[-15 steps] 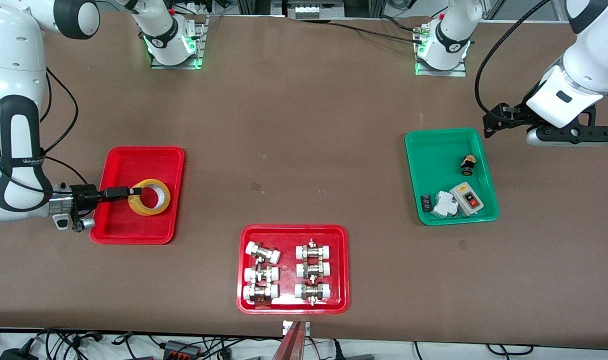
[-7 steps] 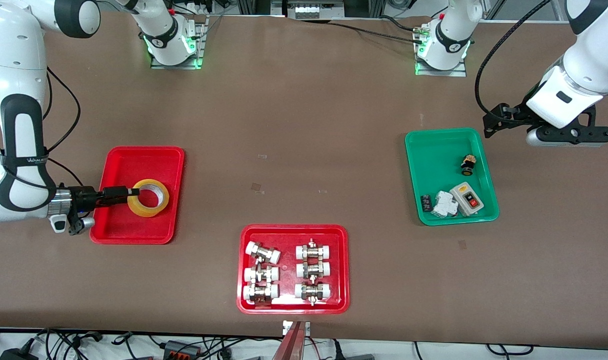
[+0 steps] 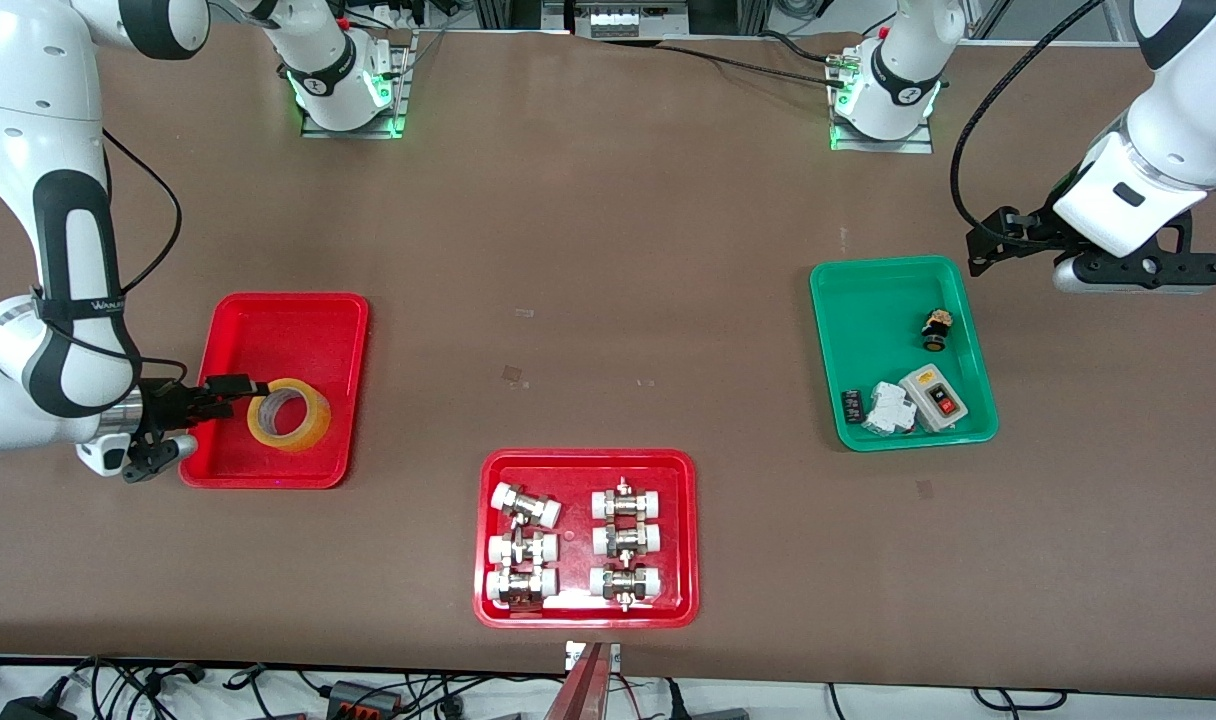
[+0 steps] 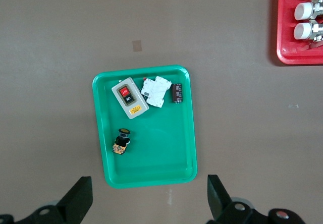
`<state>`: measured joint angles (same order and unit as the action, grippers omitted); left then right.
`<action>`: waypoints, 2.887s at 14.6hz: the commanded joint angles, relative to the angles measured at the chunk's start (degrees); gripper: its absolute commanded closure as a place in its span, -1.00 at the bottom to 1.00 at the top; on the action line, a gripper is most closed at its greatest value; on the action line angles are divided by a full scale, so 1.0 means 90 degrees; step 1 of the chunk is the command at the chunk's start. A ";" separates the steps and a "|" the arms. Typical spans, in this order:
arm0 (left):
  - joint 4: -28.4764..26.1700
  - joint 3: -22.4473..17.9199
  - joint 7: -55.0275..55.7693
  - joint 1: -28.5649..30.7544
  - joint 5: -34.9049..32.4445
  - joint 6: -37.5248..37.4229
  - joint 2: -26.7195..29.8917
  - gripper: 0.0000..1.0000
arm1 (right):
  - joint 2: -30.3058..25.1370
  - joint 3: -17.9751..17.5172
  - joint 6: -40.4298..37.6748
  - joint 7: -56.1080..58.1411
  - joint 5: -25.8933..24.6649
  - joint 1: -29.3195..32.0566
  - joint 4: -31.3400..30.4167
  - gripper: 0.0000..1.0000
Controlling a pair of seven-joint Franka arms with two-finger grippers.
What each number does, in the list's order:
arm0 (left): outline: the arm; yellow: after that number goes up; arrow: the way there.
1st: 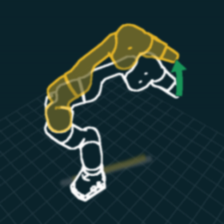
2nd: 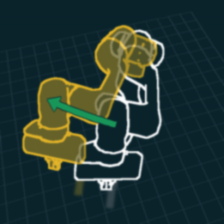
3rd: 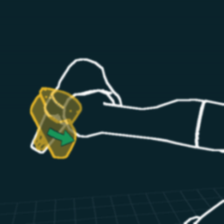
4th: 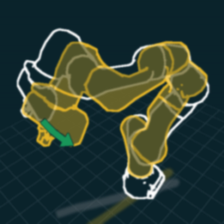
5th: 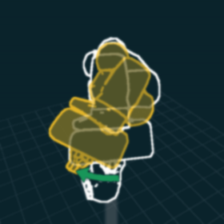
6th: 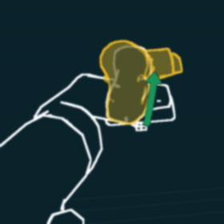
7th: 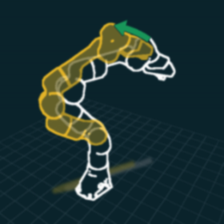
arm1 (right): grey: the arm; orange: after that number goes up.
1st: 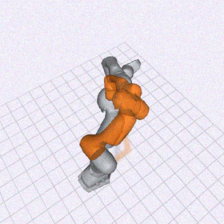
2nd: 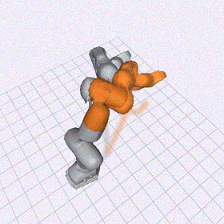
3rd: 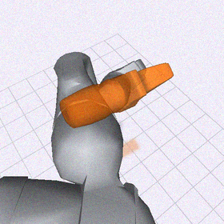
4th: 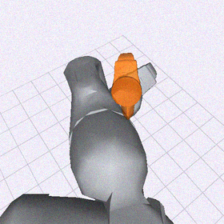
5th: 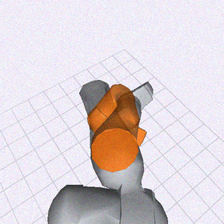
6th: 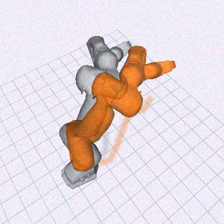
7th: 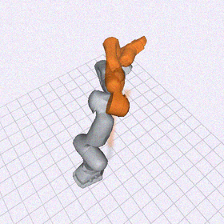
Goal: Left arm passes tape to right arm into tray
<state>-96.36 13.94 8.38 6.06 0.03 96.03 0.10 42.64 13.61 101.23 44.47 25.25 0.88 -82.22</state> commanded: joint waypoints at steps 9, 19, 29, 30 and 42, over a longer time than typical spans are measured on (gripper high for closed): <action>0.0179 0.0004 -0.0150 0.0030 0.0065 -0.0133 -0.0099 -1.00 | -0.2695 0.0011 -0.0955 -0.4530 -0.2317 -0.1248 0.0200 -1.00; 0.0179 -0.0006 -0.0150 0.0030 0.0065 -0.0133 -0.0099 -1.00 | -0.3156 -0.0028 -0.0789 -0.4688 -0.2279 -0.1007 0.0571 -1.00; 0.0189 0.0004 -0.0150 0.0020 0.0065 -0.0133 -0.0099 -1.00 | -0.4159 -0.1239 0.0078 -0.4599 -0.2864 0.0010 -0.0899 -1.00; 0.0189 0.0004 -0.0150 0.0020 0.0065 -0.0133 -0.0099 -1.00 | -0.4452 -0.1249 0.0148 -0.4599 -0.2874 0.0010 -0.1262 -1.00; 0.0189 0.0033 -0.0150 0.0020 0.0065 -0.0133 -0.0099 -1.00 | -0.5109 -0.1249 0.0071 -0.4599 -0.2825 0.0039 -0.2105 -1.00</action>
<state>-96.30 14.01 8.35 6.00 0.03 96.00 0.00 -3.28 3.52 102.04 2.83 0.25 0.06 -101.24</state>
